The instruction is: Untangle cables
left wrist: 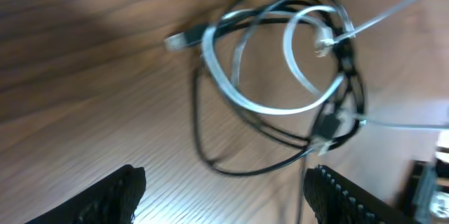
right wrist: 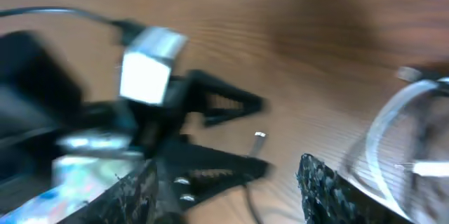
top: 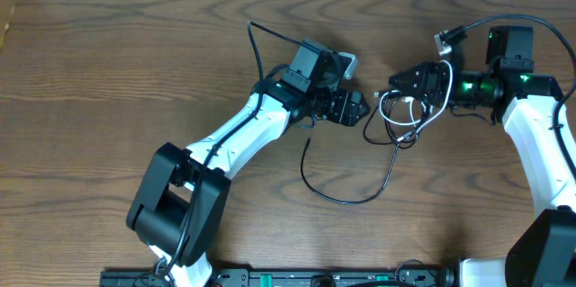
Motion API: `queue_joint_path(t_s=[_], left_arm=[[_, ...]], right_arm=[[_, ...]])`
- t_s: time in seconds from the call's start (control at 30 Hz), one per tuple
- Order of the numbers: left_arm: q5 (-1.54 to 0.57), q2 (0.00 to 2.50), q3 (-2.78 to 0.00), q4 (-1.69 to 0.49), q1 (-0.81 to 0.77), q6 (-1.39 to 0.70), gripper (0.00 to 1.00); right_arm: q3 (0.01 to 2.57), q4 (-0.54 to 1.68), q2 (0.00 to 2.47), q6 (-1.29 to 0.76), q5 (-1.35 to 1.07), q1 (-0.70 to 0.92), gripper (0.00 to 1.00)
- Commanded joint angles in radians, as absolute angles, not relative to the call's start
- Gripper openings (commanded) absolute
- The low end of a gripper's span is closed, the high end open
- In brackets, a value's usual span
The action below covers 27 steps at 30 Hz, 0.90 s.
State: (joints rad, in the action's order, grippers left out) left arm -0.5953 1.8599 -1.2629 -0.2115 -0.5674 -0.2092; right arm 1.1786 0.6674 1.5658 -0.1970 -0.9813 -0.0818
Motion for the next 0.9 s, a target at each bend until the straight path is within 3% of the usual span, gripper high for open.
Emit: queue_joint_path(t_s=[0.0, 0.17, 0.33, 0.47, 0.7, 0.87], left_arm=[[-0.735, 1.883, -1.262, -0.17, -0.569, -0.238, 0.78], [-0.748, 1.884, -1.262, -0.143, -0.58, -0.241, 0.77], [-0.678, 1.884, -1.262, -0.18, -0.537, -0.225, 0.77], [-0.657, 1.884, -1.262, -0.22, -0.496, -0.209, 0.77], [-0.657, 1.884, -1.262, -0.228, -0.487, -0.175, 0.77], [-0.649, 1.884, -1.262, -0.228, -0.513, -0.164, 0.77]], right_arm=[[1.176, 0.633, 1.552, -0.216, -1.195, -0.08, 0.6], [1.176, 0.666, 1.552, -0.319, -0.974, -0.078, 0.61], [1.176, 0.88, 1.552, -0.361, -0.439, -0.076, 0.7], [1.176, 1.017, 1.552, -0.375, -0.149, -0.076, 0.76], [1.176, 1.179, 1.554, -0.427, 0.205, -0.076, 0.85], [1.176, 1.227, 1.569, -0.441, 0.315, -0.076, 0.85]])
